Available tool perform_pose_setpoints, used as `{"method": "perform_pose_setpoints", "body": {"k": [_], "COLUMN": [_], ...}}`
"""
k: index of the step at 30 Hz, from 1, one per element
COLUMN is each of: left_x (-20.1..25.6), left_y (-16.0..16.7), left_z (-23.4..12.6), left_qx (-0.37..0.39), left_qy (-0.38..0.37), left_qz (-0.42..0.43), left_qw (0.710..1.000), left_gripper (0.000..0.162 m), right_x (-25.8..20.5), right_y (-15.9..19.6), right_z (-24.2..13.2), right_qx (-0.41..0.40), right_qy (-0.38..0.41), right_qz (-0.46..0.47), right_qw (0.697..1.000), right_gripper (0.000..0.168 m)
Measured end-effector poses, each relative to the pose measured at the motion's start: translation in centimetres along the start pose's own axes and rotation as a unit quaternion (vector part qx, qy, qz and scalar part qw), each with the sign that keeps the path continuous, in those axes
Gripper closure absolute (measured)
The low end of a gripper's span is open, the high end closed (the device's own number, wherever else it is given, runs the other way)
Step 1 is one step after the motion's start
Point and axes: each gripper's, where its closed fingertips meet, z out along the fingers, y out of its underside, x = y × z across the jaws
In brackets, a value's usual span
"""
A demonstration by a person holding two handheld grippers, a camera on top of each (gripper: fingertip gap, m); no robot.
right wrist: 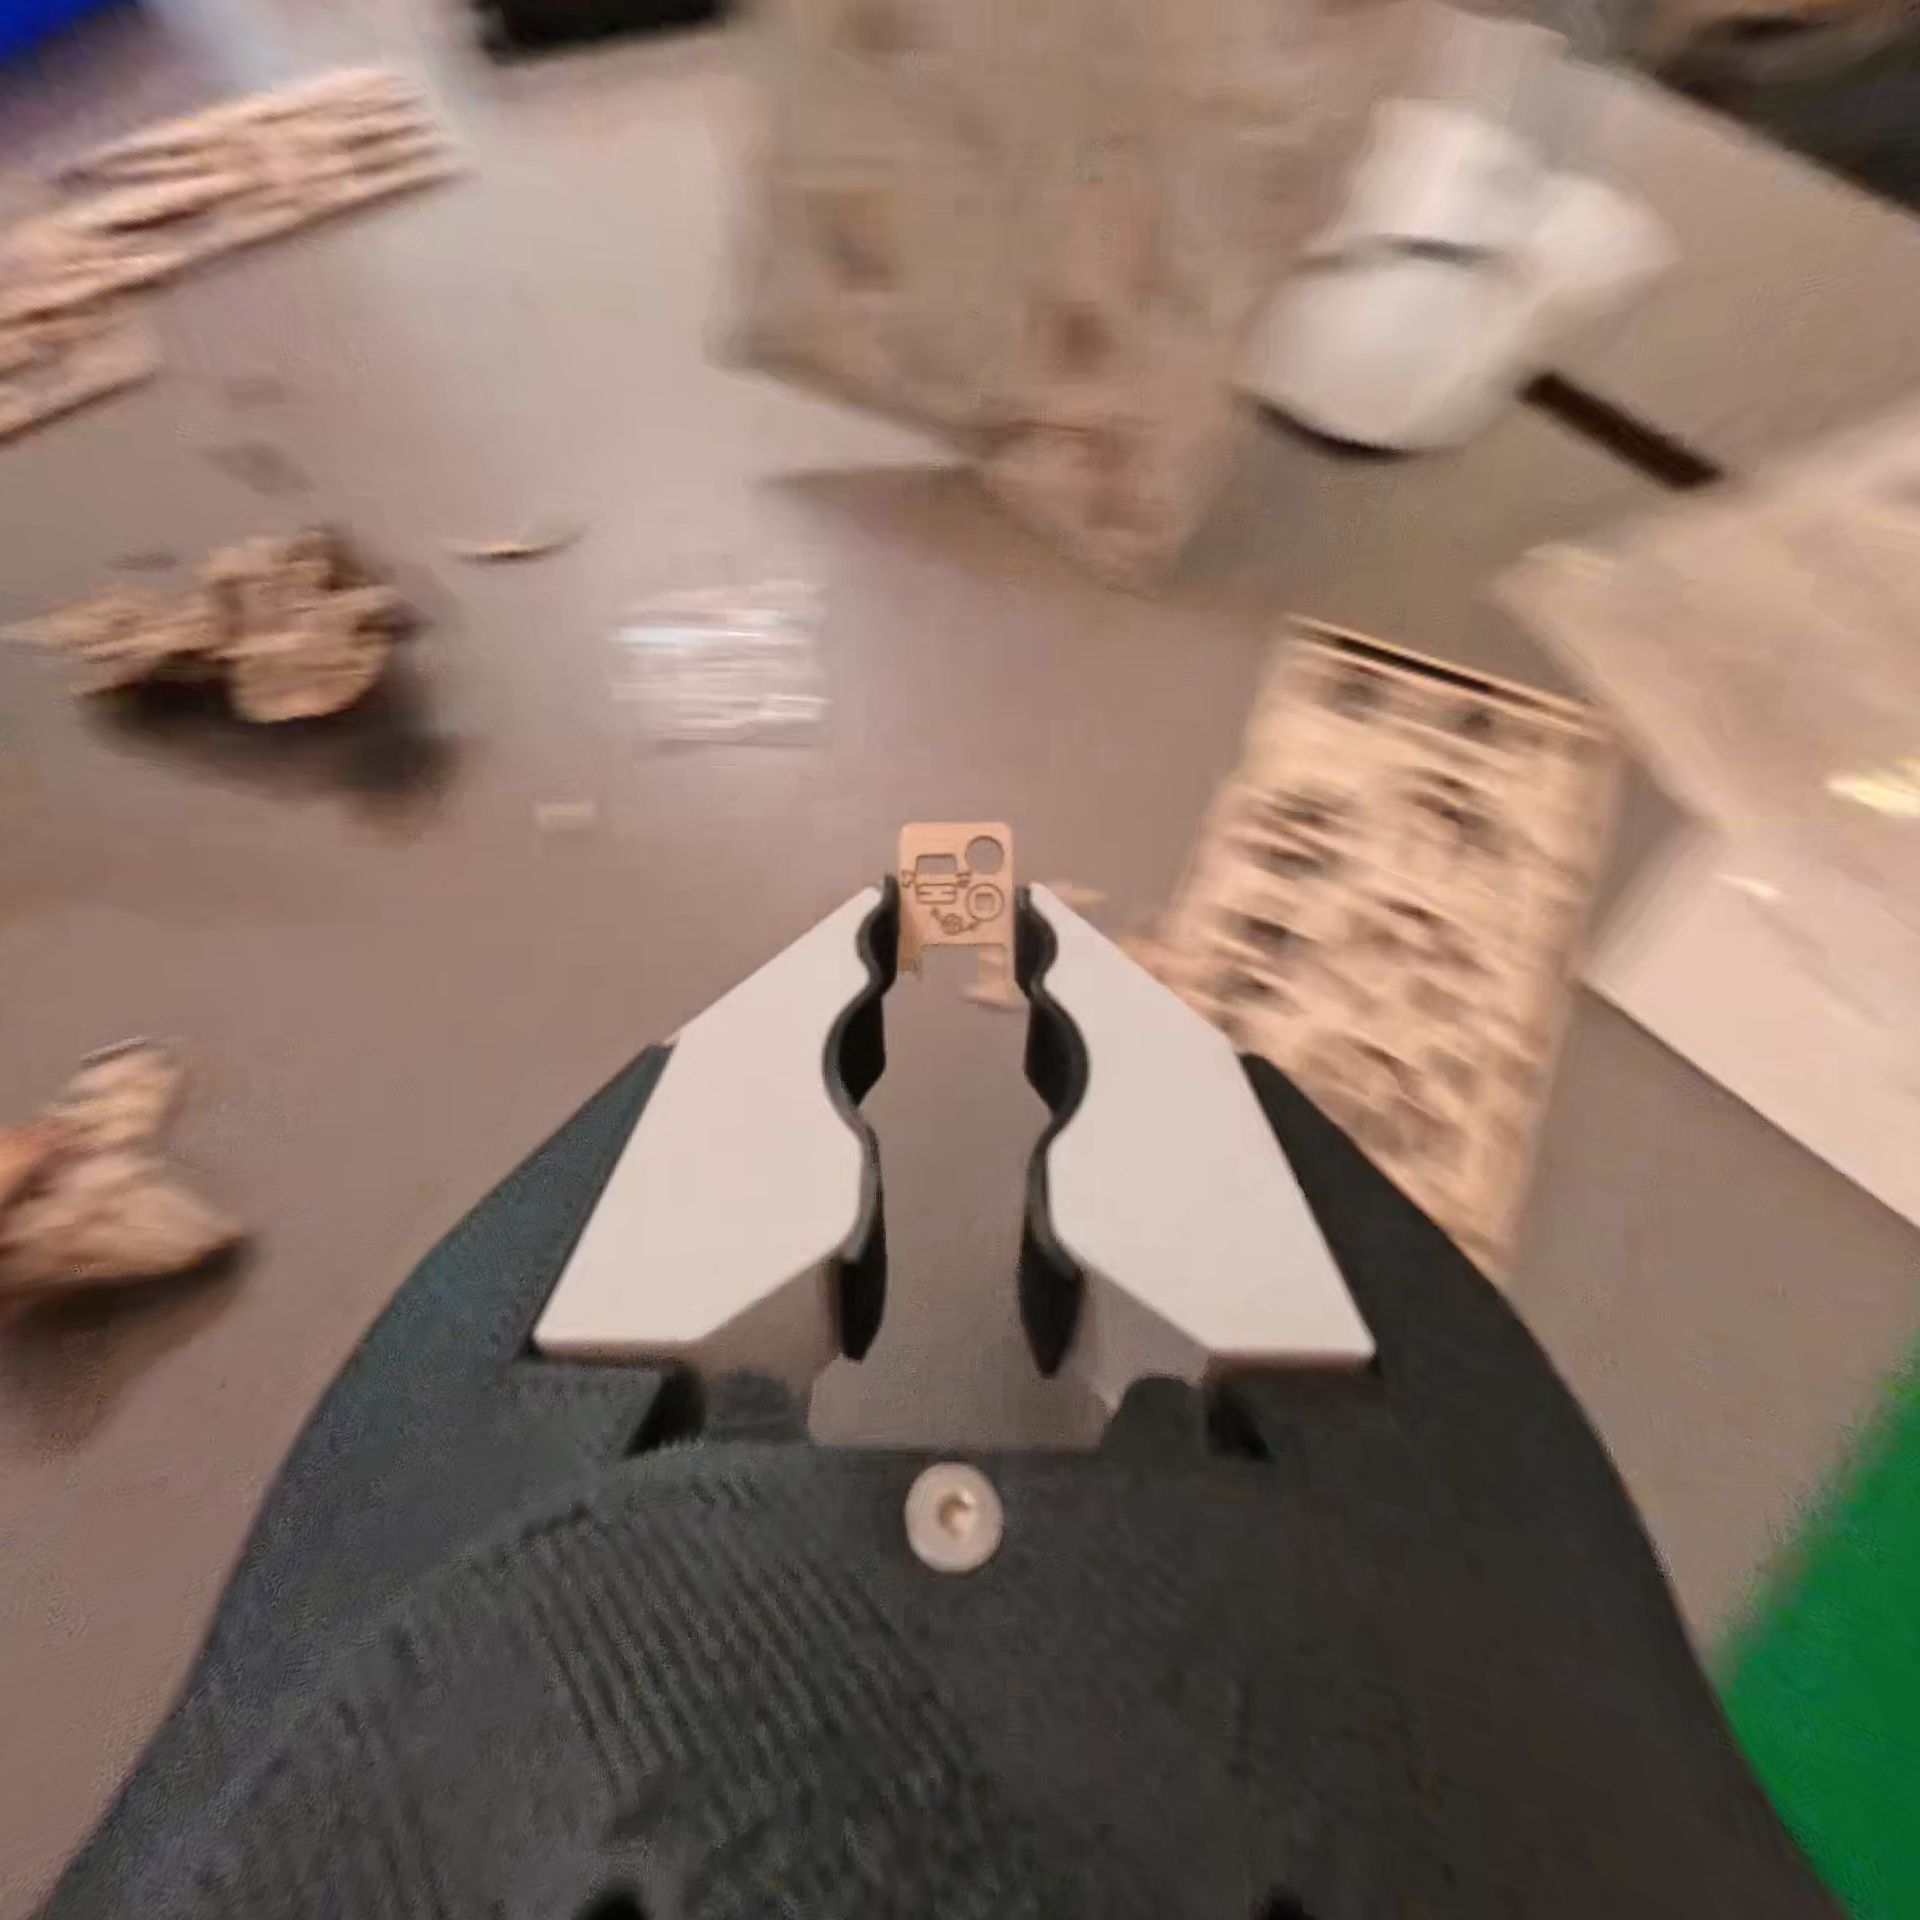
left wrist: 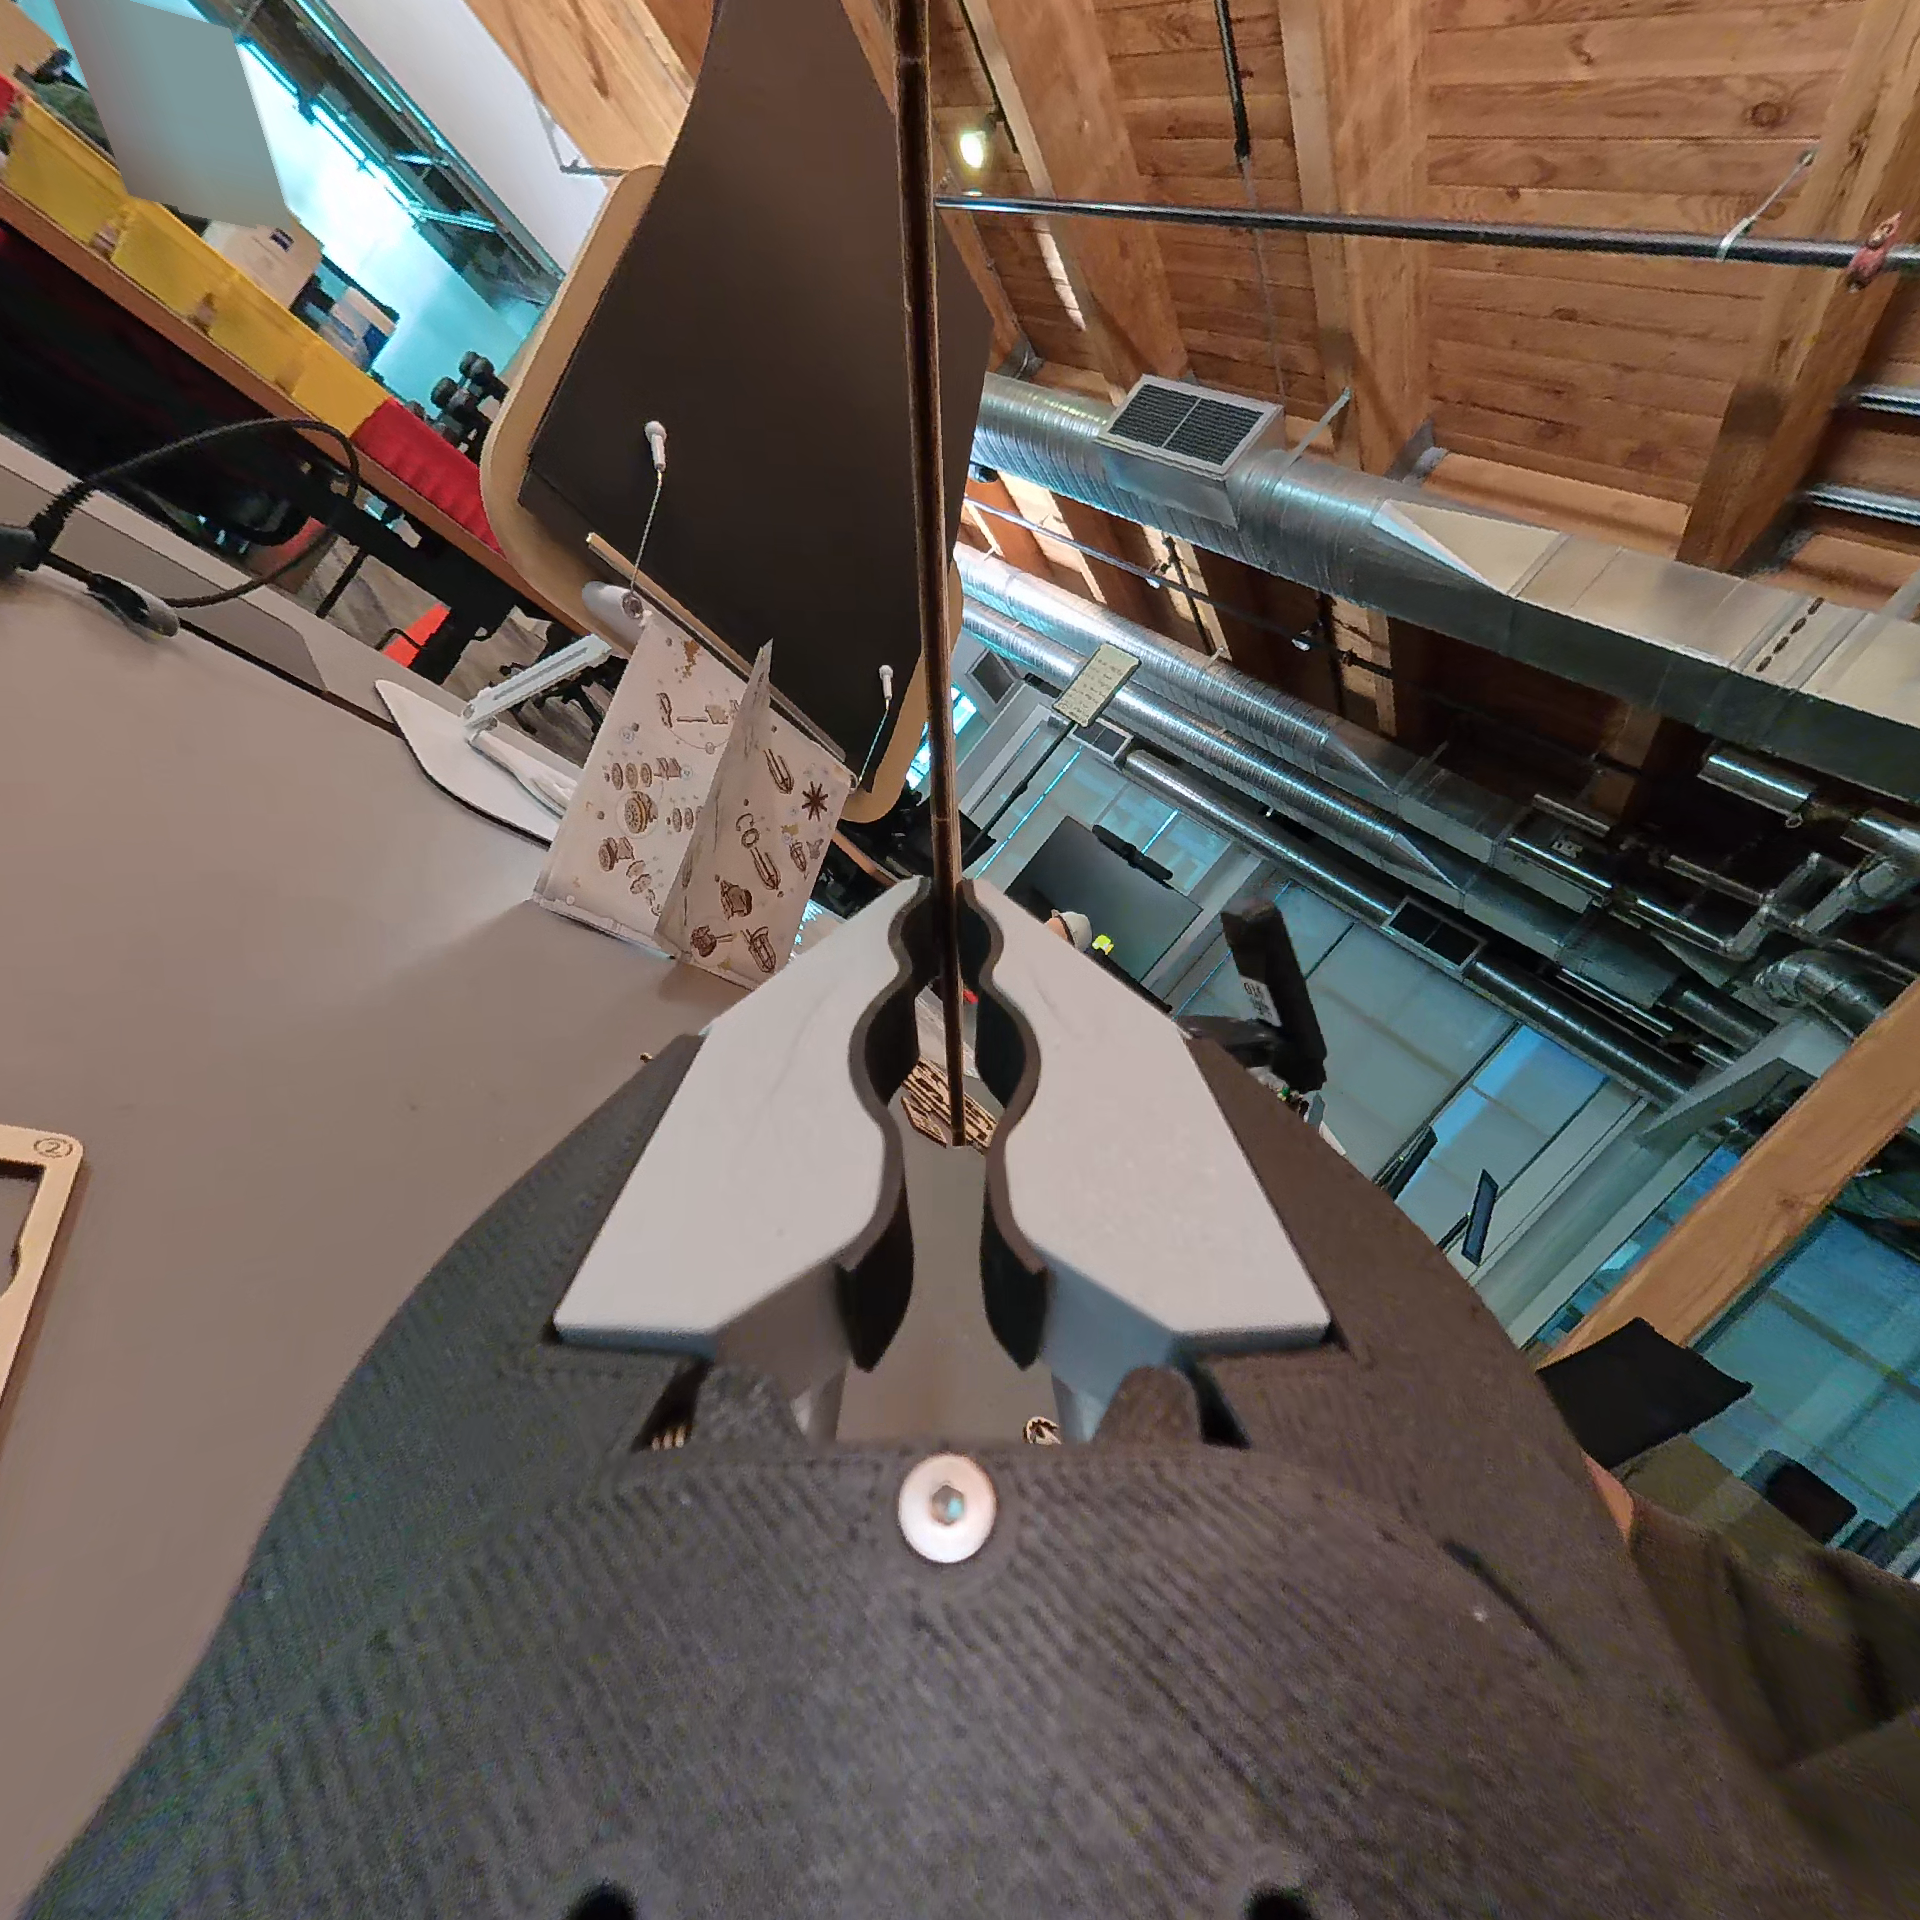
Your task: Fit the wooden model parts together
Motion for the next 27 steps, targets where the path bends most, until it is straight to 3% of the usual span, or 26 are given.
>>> {"method": "perform_pose_setpoints", "body": {"k": [1,4,6,10,16,17,22,25,27], "left_x": [0.0,0.0,0.0,0.1,0.0,0.0,0.0,0.0,-0.1], "left_y": [0.0,0.1,0.3,0.6,0.2,0.1,0.0,0.1,0.1], "left_z": [0.0,0.2,0.3,0.4,0.2,0.2,0.1,0.2,0.1], "left_qx": [-0.001,-0.001,-0.004,-0.013,-0.004,-0.001,0.0,-0.001,-0.002], "left_qy": [0.0,0.0,0.0,-0.001,0.001,0.001,0.001,0.001,-0.001], "left_qz": [0.0,-0.001,0.0,0.005,-0.003,-0.005,-0.004,-0.004,-0.001], "left_qw": [1.0,1.0,1.0,1.0,1.0,1.0,1.0,1.0,1.0], "left_gripper": [0.162,0.162,0.162,0.162,0.162,0.162,0.162,0.162,0.162], "right_x": [4.0,10.6,11.6,14.5,15.5,15.5,13.4,9.1,5.4], "right_y": [0.9,3.6,4.5,6.8,6.8,6.8,3.7,1.6,2.6], "right_z": [-0.9,-2.5,-2.0,-1.1,-0.4,-0.6,-2.3,-2.8,-3.3], "right_qx": [0.007,0.018,0.016,-0.049,-0.05,-0.049,0.017,0.043,0.0], "right_qy": [0.062,0.158,0.163,0.259,0.286,0.29,0.256,0.166,0.098], "right_qz": [0.026,0.1,0.141,0.137,0.14,0.14,0.135,0.085,0.051], "right_qw": [0.998,0.982,0.976,0.955,0.947,0.946,0.957,0.982,0.994], "right_gripper": [0.149,0.149,0.149,0.148,0.147,0.137,0.135,0.131,0.13]}}
